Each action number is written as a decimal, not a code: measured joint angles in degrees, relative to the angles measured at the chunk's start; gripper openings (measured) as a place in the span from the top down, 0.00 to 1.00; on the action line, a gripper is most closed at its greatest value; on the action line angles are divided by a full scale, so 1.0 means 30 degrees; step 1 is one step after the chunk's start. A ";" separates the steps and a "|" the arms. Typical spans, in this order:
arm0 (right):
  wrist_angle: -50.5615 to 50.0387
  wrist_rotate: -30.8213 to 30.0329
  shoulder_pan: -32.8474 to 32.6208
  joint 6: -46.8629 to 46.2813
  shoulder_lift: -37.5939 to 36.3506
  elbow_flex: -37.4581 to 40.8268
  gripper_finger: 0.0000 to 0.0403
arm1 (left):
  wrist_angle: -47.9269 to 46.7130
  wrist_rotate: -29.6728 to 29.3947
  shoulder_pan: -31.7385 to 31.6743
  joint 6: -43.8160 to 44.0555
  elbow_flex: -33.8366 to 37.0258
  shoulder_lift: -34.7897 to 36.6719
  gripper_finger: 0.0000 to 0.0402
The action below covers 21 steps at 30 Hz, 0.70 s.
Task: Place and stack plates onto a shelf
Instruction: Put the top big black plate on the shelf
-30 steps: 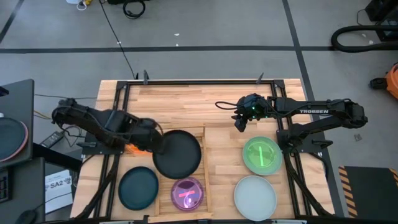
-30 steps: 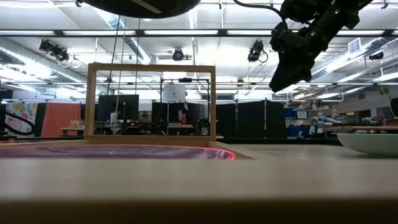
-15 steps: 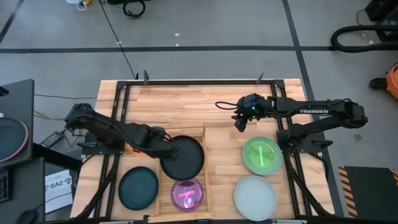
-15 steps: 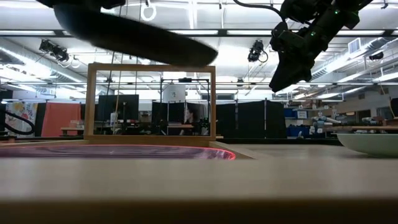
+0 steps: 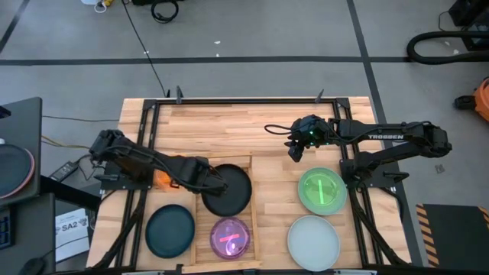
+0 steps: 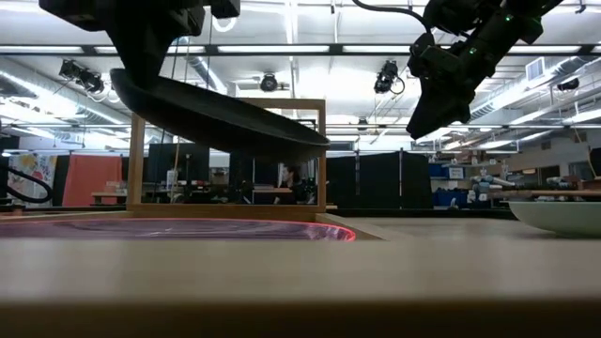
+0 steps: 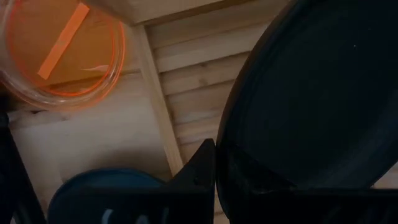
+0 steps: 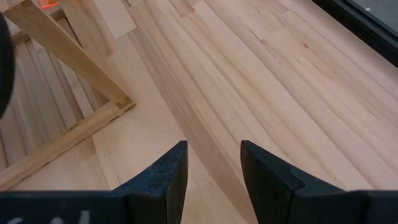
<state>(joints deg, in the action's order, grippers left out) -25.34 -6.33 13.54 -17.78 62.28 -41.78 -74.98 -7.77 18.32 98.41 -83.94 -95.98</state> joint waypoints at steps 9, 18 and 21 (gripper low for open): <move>0.0010 0.0000 -0.0006 0.0000 0.0000 0.0000 0.62 | 0.0035 0.0169 -0.0289 -0.0015 0.0001 -0.1349 0.96; 0.0011 0.0000 0.0001 0.0087 0.0000 0.0000 0.62 | -0.0021 0.0205 -0.0507 -0.0022 0.0001 -0.2298 0.96; 0.0007 0.0000 -0.0006 0.0139 0.0000 0.0000 0.62 | -0.0021 0.0286 -0.0507 -0.0022 0.0001 -0.2541 0.96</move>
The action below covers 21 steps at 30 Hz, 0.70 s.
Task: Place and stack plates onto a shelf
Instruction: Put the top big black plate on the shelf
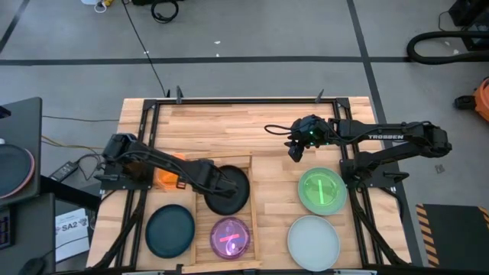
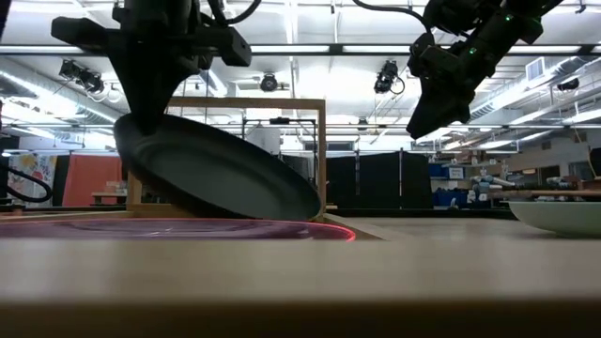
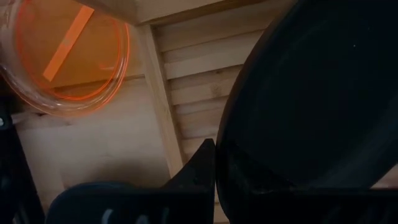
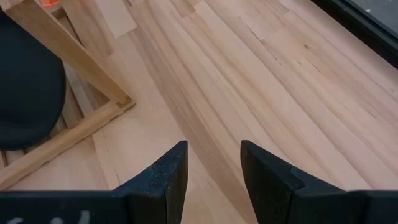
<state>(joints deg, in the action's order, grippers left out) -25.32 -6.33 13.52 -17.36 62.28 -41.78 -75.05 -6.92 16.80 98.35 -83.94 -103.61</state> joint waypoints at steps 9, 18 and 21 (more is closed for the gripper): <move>0.0000 0.0000 0.0002 0.0007 0.0000 0.0000 0.62 | 0.0121 0.0769 0.0000 -0.1003 -0.0015 -0.0968 0.96; 0.0000 0.0000 0.0005 0.0007 0.0000 0.0000 0.62 | 0.0102 0.0684 0.0007 -0.1016 -0.0015 -0.0978 0.94; 0.0000 0.0000 0.0000 0.0007 0.0000 0.0000 0.62 | 0.0028 0.0665 0.0007 -0.1046 -0.0003 -0.1004 0.90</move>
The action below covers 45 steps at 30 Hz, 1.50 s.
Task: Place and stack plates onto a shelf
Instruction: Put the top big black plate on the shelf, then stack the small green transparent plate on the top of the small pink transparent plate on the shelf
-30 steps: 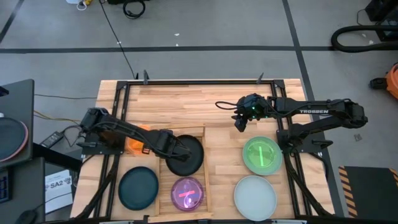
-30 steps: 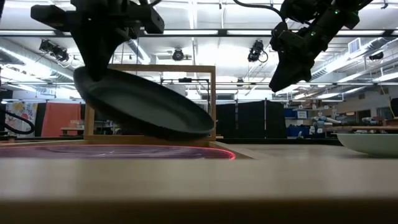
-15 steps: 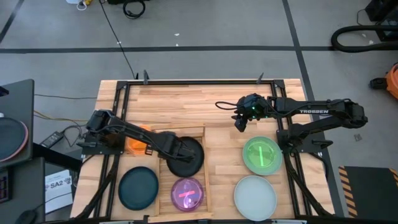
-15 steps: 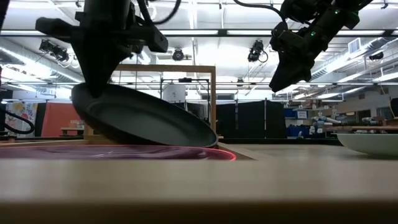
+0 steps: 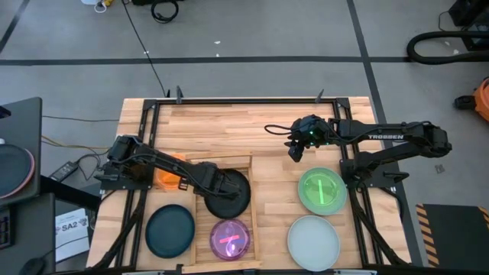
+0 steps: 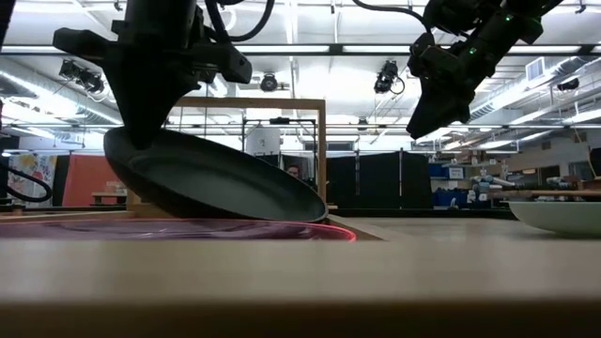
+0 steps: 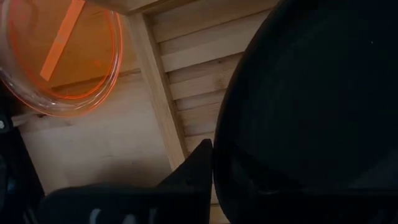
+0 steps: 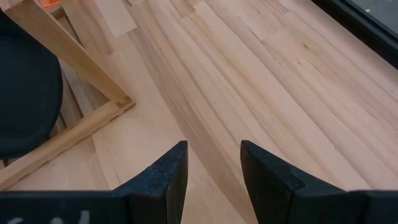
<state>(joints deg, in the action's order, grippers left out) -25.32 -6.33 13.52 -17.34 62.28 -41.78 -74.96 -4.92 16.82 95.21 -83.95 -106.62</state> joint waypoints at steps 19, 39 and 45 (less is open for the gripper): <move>-0.0007 0.0000 0.0006 0.0006 0.0000 0.0000 0.62 | 0.0036 -0.0352 0.0007 -0.0476 0.0011 -0.0011 0.72; -0.0789 0.0000 0.0002 0.1060 0.0000 0.0000 0.62 | 0.0043 0.0208 0.0058 -0.3410 -0.0010 0.0053 0.61; -0.1633 0.0011 0.0000 0.1428 -0.0009 0.0000 0.62 | 0.0001 0.0865 0.0058 -0.6390 -0.1022 0.0055 0.61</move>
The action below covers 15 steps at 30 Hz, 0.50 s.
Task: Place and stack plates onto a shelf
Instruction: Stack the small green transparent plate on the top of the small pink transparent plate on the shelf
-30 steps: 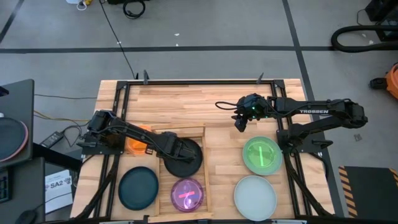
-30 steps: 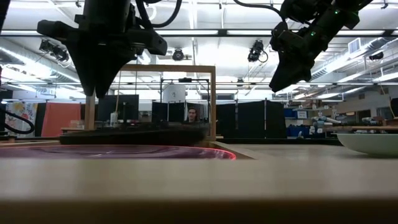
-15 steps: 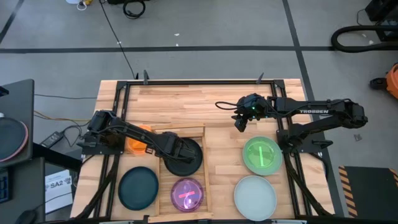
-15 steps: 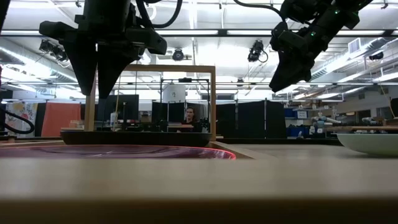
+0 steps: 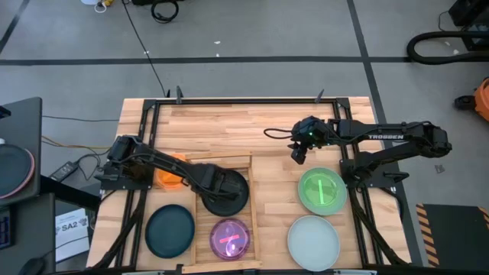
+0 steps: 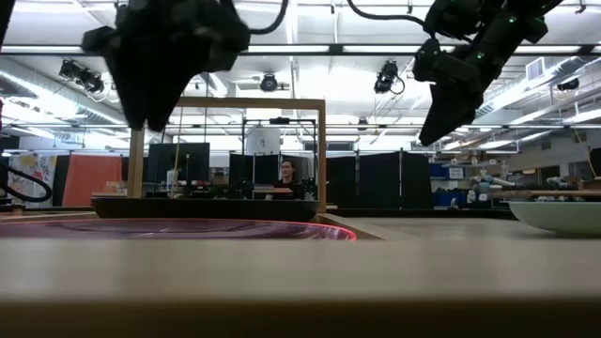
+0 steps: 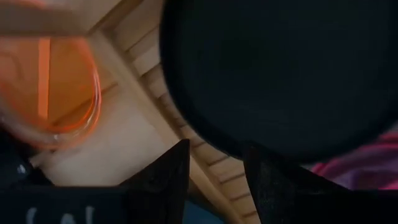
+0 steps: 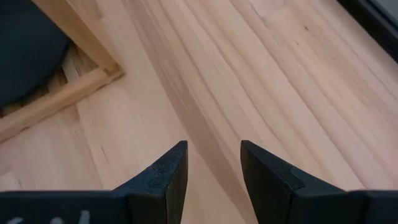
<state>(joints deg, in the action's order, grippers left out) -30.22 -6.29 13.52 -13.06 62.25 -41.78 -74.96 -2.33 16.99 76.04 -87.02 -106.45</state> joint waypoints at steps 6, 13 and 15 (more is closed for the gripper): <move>-0.0130 0.1272 0.0000 -0.0073 -0.0191 0.0000 0.62 | -0.0125 -0.0003 -0.0022 -0.4641 -0.2025 0.0007 0.61; -0.0152 0.3056 -0.0131 -0.0560 -0.1324 0.0000 0.62 | -0.0759 0.0009 -0.0101 -1.2612 -0.5578 0.0007 0.61; -0.0152 0.3348 -0.0365 -0.0800 -0.1925 0.0000 0.62 | -0.1302 -0.0012 -0.0310 -1.4968 -0.6634 0.0007 0.61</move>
<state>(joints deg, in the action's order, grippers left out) -30.68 3.75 12.42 -15.46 56.48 -41.78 -78.86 -2.36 16.06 31.13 -106.92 -106.43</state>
